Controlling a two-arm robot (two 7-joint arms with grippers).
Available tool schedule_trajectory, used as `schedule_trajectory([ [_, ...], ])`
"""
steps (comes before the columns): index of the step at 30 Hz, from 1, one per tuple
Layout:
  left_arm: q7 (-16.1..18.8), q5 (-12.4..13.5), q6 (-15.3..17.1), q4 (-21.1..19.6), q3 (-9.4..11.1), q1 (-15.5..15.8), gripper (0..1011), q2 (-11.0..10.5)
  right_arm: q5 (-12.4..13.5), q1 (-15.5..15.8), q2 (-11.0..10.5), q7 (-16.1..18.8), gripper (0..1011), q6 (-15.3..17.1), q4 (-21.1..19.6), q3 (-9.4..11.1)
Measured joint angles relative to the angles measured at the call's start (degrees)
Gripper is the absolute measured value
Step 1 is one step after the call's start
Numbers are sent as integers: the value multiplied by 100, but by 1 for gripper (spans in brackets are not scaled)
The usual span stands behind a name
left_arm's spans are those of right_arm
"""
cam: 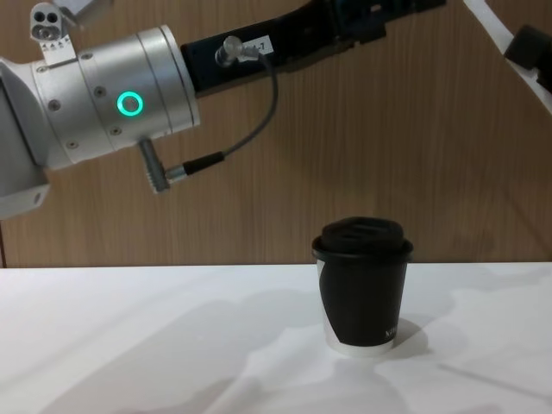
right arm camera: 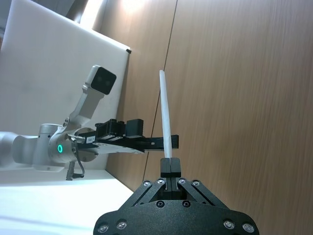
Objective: Pick up the straw with one hand, pass it to the other hand, and insert it into the cup.
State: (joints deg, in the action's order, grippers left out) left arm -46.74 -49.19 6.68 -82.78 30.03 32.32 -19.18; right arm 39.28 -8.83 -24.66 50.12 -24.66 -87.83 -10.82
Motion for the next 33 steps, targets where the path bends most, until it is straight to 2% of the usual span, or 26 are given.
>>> schedule_trajectory([
  [13, -98, -128, 6, 115, 92, 140, 1003, 75, 0, 0, 0, 0, 0, 0, 0, 0],
  [33, -40, -206, -22, 178, 227, 268, 1003, 165, 0, 0, 0, 0, 0, 0, 0, 0],
])
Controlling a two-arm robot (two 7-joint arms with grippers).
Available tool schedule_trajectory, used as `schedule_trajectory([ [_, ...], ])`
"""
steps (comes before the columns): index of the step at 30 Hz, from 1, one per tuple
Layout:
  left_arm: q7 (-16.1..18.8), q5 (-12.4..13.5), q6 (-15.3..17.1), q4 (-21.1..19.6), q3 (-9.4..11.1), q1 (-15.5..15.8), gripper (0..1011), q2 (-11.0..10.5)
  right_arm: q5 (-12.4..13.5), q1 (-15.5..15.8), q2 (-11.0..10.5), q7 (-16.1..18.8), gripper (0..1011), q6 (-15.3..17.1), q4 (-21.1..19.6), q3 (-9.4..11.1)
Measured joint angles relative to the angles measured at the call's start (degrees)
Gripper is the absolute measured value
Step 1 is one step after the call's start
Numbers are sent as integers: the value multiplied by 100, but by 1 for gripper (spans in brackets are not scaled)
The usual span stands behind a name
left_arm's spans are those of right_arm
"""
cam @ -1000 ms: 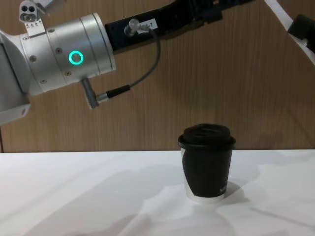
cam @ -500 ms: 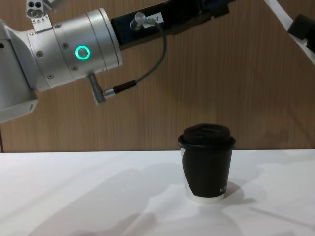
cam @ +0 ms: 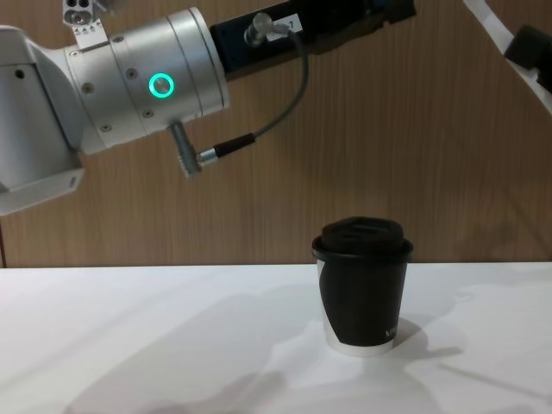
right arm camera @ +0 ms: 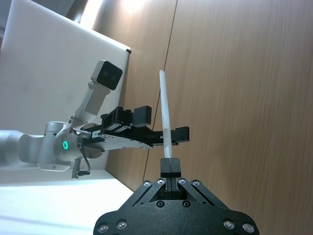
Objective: Pick up the straw with one hand, pass it to the other hand, and insert it into the cup.
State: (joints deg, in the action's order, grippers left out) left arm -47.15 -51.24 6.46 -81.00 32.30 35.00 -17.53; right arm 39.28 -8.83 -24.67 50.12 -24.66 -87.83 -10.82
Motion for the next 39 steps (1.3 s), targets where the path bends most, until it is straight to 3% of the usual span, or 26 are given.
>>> schedule_trajectory([
  [15, 130, -12, -28, 54, 91, 75, 1000, 75, 0, 0, 0, 0, 0, 0, 0, 0],
  [22, 166, -14, -34, 68, 113, 92, 863, 93, 0, 0, 0, 0, 0, 0, 0, 0],
  [39, 190, -13, -37, 78, 133, 105, 304, 108, 0, 0, 0, 0, 0, 1, 0, 0],
])
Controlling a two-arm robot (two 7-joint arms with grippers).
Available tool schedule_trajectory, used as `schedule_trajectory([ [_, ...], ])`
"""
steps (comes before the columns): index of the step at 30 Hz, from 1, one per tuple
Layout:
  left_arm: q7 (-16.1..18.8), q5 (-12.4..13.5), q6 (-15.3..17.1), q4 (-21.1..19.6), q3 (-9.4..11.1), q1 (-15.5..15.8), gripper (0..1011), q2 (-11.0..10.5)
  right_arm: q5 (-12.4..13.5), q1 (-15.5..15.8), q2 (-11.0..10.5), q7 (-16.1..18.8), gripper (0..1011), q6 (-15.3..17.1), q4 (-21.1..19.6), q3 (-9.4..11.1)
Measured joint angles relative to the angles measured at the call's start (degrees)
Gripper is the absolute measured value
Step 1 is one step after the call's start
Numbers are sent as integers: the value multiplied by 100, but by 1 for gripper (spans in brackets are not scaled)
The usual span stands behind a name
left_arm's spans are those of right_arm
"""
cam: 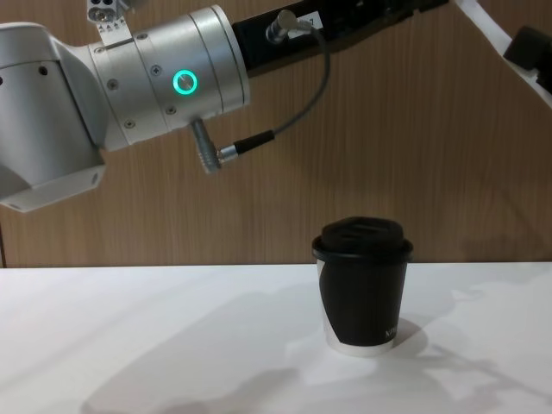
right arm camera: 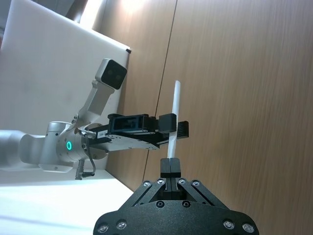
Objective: Pick up the straw with one hand, pass it to the other hand, and insert it into the cup.
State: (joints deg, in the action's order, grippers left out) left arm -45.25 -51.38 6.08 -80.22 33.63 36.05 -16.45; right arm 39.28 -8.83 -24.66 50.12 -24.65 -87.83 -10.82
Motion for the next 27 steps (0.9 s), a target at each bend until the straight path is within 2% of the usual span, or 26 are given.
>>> schedule_trajectory([
  [5, 3, 0, 0, 3, 3, 2, 152, 3, 0, 0, 0, 0, 0, 0, 0, 0],
  [27, 13, 1, 1, 3, 5, 4, 14, 5, 1, 0, 0, 0, 7, -1, 0, 0],
])
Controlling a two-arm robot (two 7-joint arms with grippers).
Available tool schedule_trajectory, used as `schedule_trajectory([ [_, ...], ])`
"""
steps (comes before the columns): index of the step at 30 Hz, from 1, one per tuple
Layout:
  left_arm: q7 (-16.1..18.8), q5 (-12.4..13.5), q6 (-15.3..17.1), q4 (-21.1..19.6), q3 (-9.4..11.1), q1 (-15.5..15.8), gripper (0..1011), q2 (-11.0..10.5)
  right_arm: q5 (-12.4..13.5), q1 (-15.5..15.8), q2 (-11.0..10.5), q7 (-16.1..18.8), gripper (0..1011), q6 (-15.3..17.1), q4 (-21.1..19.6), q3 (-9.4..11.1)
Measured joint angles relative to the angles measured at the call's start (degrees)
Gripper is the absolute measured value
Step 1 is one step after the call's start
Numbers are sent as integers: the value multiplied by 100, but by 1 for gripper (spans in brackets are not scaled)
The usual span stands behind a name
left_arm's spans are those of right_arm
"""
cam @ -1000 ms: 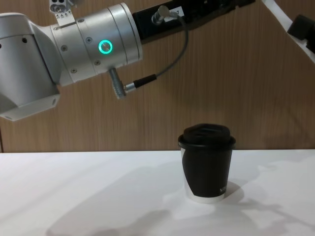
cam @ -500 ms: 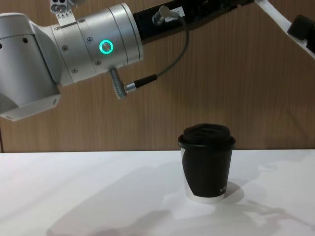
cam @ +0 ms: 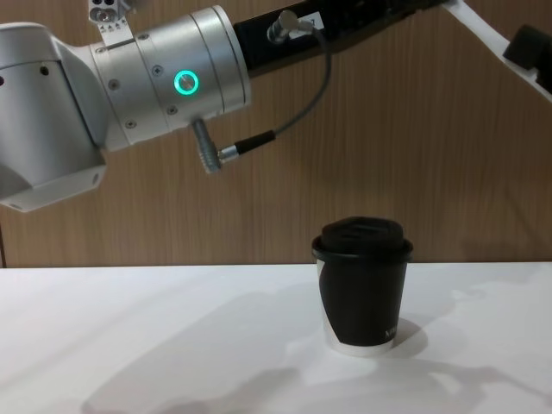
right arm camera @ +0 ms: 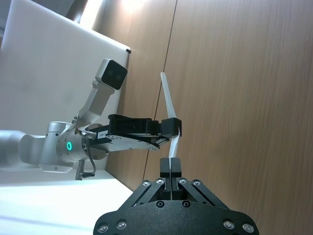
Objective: Pick up the straw with one hand, pass it to the other hand, and insert it into the cup.
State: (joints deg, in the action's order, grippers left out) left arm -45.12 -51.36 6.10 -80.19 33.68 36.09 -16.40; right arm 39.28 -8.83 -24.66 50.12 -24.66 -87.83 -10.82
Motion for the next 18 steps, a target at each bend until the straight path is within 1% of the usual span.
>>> schedule_trajectory([
  [3, 4, -1, 0, 0, -2, 0, 1, -4, 0, 0, 0, 1, 70, 0, 0, 0],
  [11, 5, -1, -1, -1, -2, 0, 0, -4, 0, 0, 0, 1, 282, 0, 0, 0],
  [12, 5, -1, 0, 0, -2, 0, 0, -4, 0, 0, 0, 1, 341, 0, 0, 0],
  [14, 5, -1, -1, 0, -2, 0, 0, -4, 0, 0, 0, 1, 383, 0, 0, 0],
  [15, 5, -1, -1, -1, -2, 0, 0, -3, 0, 0, 0, 1, 443, 0, 0, 0],
  [16, 5, -1, 0, -1, -1, 0, 0, -3, 0, 0, 0, 1, 443, 0, 0, 0],
  [18, 5, -1, -1, -1, -1, 0, 0, -2, 0, 0, 0, 1, 515, 0, 0, 0],
])
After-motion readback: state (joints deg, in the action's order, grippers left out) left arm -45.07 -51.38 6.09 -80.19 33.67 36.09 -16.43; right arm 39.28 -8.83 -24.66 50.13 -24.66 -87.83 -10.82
